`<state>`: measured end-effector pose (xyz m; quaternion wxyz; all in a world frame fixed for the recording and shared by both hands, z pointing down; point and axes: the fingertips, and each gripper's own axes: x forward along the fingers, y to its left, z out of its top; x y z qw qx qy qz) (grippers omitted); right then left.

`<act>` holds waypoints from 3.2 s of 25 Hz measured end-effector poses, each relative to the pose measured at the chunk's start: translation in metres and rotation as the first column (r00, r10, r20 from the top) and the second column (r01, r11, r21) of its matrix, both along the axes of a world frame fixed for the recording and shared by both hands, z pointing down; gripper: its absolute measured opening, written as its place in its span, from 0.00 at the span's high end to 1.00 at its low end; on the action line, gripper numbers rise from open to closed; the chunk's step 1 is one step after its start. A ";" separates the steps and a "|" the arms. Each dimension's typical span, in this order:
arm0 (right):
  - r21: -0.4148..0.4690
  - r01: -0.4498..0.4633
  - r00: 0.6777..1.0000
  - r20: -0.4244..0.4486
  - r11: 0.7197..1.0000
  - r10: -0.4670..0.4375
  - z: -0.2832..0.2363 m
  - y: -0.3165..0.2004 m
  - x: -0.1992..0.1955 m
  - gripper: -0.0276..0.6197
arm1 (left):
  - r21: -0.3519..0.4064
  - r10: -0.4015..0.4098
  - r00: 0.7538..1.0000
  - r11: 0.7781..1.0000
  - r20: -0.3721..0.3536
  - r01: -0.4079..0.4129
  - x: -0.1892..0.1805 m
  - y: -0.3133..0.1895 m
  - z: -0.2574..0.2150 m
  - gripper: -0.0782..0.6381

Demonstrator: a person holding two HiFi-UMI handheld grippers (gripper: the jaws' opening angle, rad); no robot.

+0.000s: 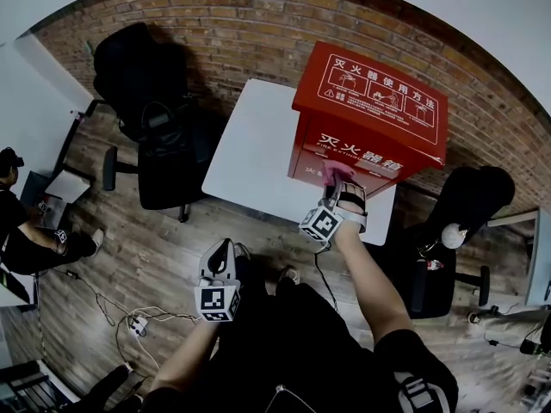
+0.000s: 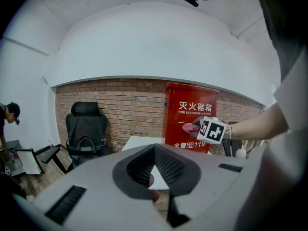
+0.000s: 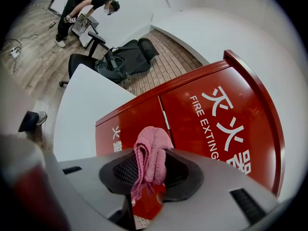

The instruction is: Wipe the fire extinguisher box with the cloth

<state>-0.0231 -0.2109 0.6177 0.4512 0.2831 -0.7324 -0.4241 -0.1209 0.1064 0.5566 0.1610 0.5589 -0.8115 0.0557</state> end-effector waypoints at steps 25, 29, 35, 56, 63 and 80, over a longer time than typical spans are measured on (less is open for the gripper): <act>-0.100 -0.016 0.999 -0.047 0.995 0.011 0.061 0.001 0.003 0.77 | -0.042 -0.014 1.000 0.999 -0.001 0.014 -0.003 0.001 0.004 0.86; -0.110 -0.017 0.998 -0.056 0.994 0.011 0.073 0.000 0.004 0.77 | -0.037 -0.003 1.000 0.999 0.001 0.003 -0.001 0.000 0.007 0.86; -0.142 -0.024 0.997 -0.070 0.990 0.014 0.090 0.001 0.003 0.77 | -0.051 -0.005 1.000 0.999 -0.006 0.005 0.000 0.002 0.011 0.86; -0.190 -0.031 0.992 -0.129 0.981 0.007 0.156 0.003 0.000 0.77 | -0.073 -0.033 0.999 0.997 -0.011 0.032 -0.010 0.015 0.021 0.86; -0.223 -0.044 0.989 -0.148 0.974 0.011 0.184 0.005 -0.003 0.77 | -0.082 -0.040 0.999 0.996 -0.010 0.039 -0.014 0.018 0.022 0.86; -0.259 -0.076 0.963 -0.271 0.963 0.003 0.250 0.006 -0.001 0.77 | -0.125 -0.043 0.999 0.991 0.000 0.043 -0.026 0.028 0.026 0.86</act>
